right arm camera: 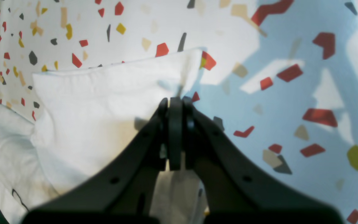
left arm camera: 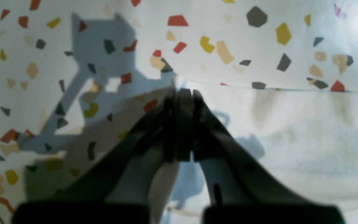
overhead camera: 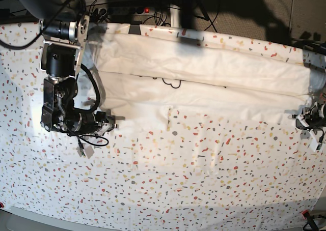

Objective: Fold the T-shirt properly

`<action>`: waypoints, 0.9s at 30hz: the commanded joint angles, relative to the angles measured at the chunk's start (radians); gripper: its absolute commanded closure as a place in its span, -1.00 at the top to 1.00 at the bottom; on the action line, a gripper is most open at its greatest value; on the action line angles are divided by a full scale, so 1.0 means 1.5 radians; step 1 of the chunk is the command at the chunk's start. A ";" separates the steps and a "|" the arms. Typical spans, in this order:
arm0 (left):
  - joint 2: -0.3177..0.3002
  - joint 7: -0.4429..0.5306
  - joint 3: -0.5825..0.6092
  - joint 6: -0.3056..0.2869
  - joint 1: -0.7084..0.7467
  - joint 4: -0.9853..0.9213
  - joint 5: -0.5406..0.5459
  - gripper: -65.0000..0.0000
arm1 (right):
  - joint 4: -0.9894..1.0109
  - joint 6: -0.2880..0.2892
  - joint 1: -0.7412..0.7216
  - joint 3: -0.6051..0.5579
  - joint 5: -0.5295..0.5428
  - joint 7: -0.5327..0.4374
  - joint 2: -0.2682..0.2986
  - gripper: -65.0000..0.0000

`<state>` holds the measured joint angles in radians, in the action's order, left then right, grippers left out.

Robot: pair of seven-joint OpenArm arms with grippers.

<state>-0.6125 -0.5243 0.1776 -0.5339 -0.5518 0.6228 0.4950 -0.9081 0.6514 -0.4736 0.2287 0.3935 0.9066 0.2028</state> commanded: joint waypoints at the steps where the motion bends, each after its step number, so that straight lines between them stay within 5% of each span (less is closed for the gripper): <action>1: -0.015 0.016 -0.004 -0.003 -0.023 0.008 0.008 -1.00 | -0.008 0.005 -0.024 0.000 0.001 -0.019 0.006 -1.00; 14: -0.015 0.016 -0.004 -0.003 -0.077 0.009 0.008 -1.00 | -0.008 0.005 -0.120 0.000 -0.056 -0.054 0.022 -1.00; 27: -0.015 0.021 -0.004 -0.006 -0.119 0.009 0.125 -1.00 | -0.009 0.031 -0.180 0.000 0.015 -0.013 0.028 -1.00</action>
<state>-0.6132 -0.5152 0.1780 -0.5343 -0.6937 0.6228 0.6666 -0.9047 0.6891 -0.7052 0.2287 0.3962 0.9104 0.2356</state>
